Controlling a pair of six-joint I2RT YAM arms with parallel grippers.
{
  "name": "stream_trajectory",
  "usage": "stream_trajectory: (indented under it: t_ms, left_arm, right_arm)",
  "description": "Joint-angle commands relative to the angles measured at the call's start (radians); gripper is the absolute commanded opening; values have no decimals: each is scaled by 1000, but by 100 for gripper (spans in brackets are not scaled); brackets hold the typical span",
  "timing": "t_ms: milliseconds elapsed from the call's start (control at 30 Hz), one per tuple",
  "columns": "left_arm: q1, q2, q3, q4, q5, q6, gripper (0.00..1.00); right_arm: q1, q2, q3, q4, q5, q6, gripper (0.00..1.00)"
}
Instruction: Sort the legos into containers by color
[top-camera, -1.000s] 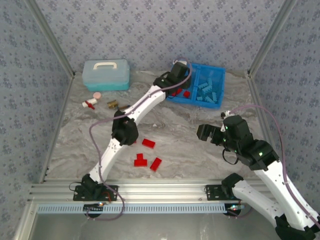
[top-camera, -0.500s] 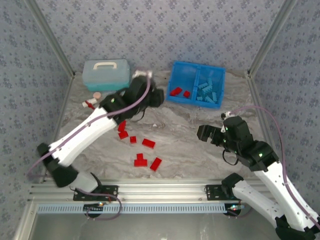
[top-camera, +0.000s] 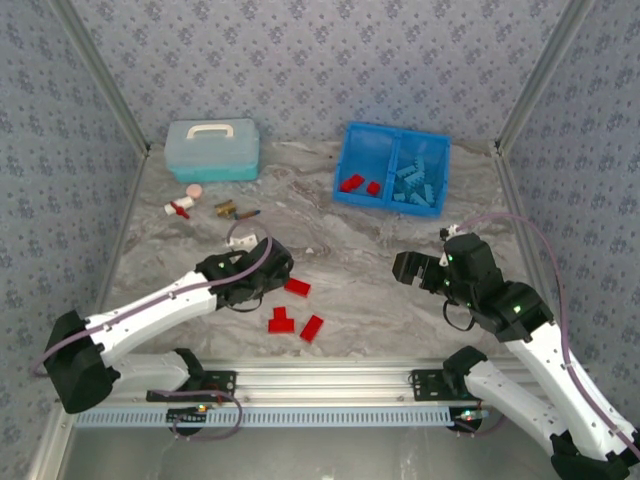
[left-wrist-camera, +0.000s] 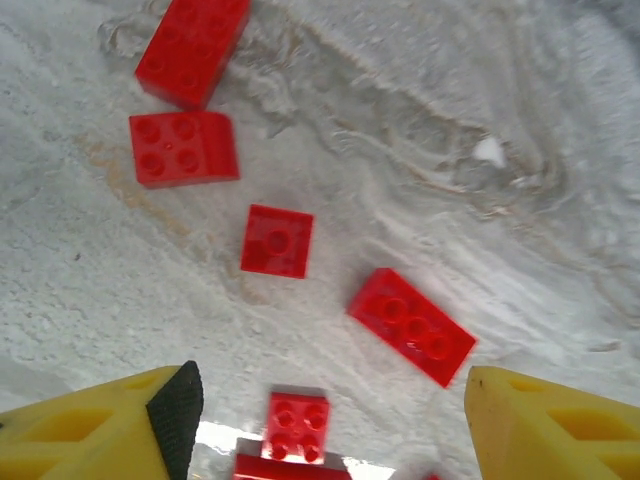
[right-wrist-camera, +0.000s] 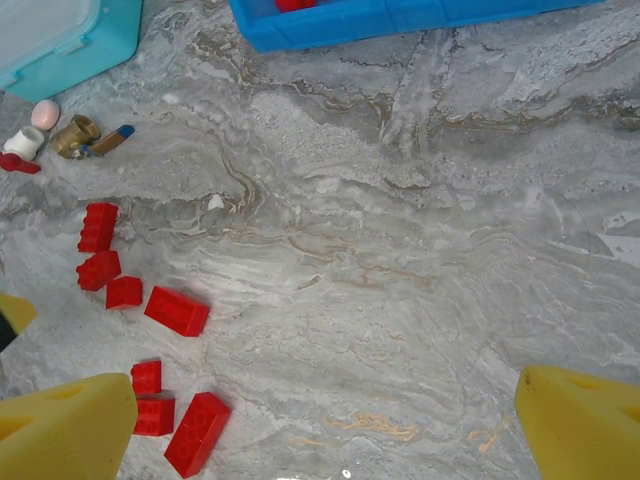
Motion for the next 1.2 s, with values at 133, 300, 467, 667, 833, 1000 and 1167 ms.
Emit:
stream_trajectory:
  t_ms: [133,300,467,667,833,1000,1167]
  left_arm:
    - [77,144,7,42,39,169,77]
    - [115,297,46,81,78,253,78]
    - [133,392,67,119,81,301,69]
    - [157,446,58,148,96,308,49]
    - [157,443,41,168,103,296,34]
    - [155,395,62,145,116,310,26]
    - [134,274,169,84,111,327,23]
  right_arm:
    - [8,-15,-7,-9,-11,20,100]
    - [7,-15,-7,-10,-14,24,100]
    - [7,-15,-6,-22,-8,26,100]
    - [8,-14,-5,-15,-6,32,100]
    - [8,-10,-2,-13,-4,33,100]
    - [8,-10,4,-9,-10,29,100]
    - [7,-10,15,-8,-9,29,100]
